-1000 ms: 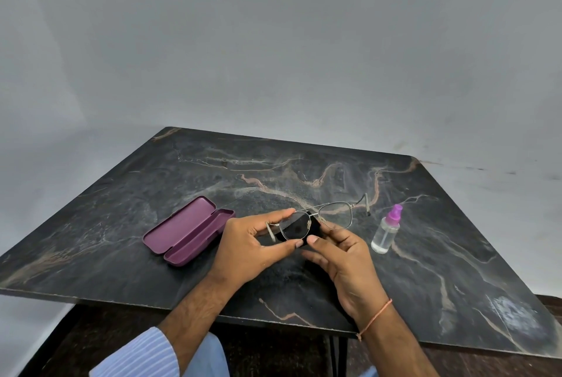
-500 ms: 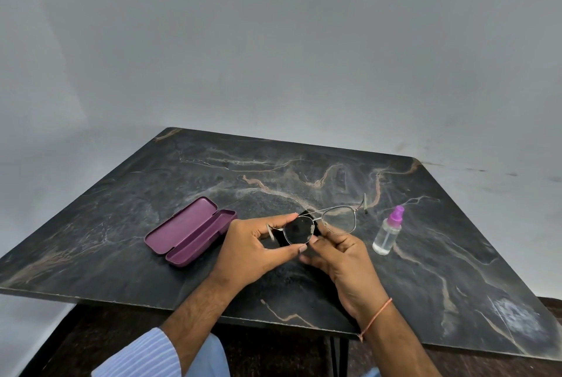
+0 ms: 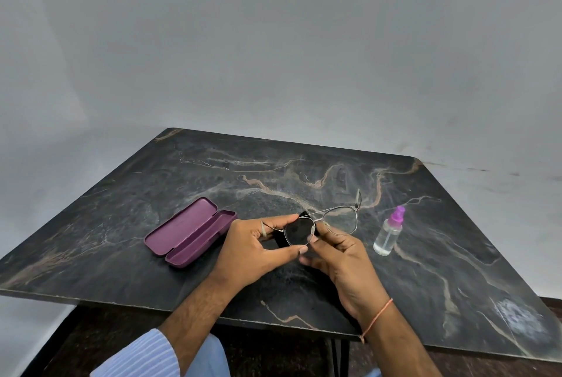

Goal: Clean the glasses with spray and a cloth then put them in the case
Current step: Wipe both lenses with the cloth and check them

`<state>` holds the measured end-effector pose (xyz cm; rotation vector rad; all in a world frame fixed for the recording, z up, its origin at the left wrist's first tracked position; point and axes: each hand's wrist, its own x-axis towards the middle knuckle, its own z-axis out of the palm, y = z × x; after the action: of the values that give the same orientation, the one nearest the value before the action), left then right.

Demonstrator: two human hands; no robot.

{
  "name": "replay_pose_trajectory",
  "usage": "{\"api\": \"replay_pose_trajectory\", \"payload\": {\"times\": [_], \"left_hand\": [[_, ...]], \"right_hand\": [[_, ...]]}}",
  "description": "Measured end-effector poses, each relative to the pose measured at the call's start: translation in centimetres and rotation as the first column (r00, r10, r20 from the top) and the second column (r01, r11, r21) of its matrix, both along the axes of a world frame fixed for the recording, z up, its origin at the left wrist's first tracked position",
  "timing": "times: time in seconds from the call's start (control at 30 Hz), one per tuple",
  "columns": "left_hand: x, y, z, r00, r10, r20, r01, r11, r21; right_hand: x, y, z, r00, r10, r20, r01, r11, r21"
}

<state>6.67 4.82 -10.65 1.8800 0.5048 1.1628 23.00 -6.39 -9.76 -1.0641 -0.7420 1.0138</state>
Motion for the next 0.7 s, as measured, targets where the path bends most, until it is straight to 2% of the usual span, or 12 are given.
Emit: {"api": "replay_pose_trajectory", "payload": {"times": [0.17,0.27,0.33,0.63,0.7], "left_hand": [[0.15,0.48,-0.74,1.0,0.016,0.002,-0.016,1.0,0.015],[0.12,0.48,-0.72,1.0,-0.003,0.01,0.004,0.999,-0.035],[0.08,0.37,-0.54,1.0,-0.02,-0.001,0.02,0.999,-0.03],[0.02,0.36,-0.45,1.0,-0.02,-0.011,0.021,1.0,0.024],[0.07,0.46,-0.49,1.0,-0.031,0.005,0.031,1.0,-0.002]], "right_hand": [[-0.05,-0.21,0.03,0.995,0.041,0.091,-0.04,0.999,-0.005],[0.02,-0.1,-0.01,0.999,-0.046,-0.027,0.046,0.999,-0.002],[0.06,-0.03,-0.02,0.997,-0.053,-0.049,0.053,0.999,0.005],[-0.23,-0.33,0.4,0.989,0.056,0.137,-0.054,0.998,-0.02],[-0.17,-0.4,0.33,0.997,0.011,0.081,-0.01,1.0,-0.006]]}}
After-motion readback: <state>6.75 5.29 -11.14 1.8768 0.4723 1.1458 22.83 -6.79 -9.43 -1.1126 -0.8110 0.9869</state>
